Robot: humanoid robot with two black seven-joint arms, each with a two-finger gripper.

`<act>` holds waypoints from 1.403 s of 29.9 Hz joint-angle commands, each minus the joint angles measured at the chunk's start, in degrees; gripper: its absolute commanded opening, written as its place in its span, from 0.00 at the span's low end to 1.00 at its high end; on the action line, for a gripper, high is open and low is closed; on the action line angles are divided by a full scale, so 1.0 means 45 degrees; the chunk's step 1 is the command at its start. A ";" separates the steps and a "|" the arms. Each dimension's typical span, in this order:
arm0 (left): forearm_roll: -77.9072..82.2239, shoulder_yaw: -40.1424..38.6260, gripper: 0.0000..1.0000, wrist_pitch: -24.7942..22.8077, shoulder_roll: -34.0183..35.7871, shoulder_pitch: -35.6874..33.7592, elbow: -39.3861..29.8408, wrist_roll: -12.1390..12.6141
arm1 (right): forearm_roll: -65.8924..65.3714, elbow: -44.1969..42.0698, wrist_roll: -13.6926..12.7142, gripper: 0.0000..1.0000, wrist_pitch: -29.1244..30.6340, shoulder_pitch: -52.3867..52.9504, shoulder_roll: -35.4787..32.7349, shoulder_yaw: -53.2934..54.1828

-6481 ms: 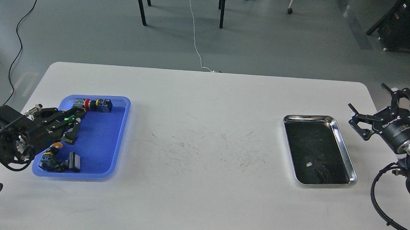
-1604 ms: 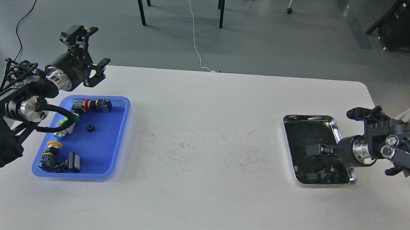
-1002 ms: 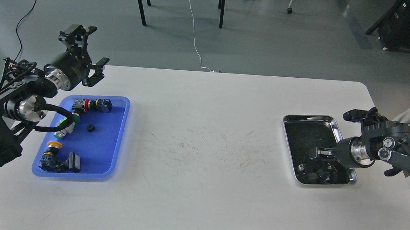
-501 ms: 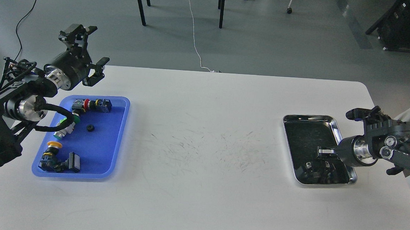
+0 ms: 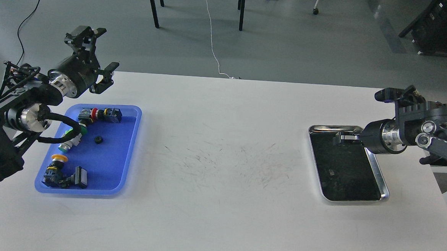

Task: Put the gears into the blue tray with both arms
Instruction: 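Carry the second black piece toward the table center and release it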

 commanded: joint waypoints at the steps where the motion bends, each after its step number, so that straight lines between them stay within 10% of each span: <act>1: 0.0003 -0.0001 0.98 0.0000 -0.0001 -0.0020 0.0000 0.0000 | 0.1521 0.0774 0.0211 0.02 -0.0083 0.1074 0.0123 0.0064; 7: -0.0016 -0.0021 0.98 0.0019 0.0038 -0.0039 0.0000 0.0000 | 0.5175 0.1050 0.1538 0.02 -0.0161 0.2443 0.1487 0.0356; 21: -0.0036 -0.0138 0.98 -0.0020 0.0390 -0.0020 0.0000 -0.0019 | 0.6254 -0.2933 0.2243 0.03 -0.2778 0.0338 0.9265 0.0885; 42: -0.0036 -0.0177 0.98 -0.0020 0.0390 -0.0020 0.0000 -0.0039 | 0.6234 -0.4283 0.2185 0.04 -0.3033 -0.2847 0.9265 0.0748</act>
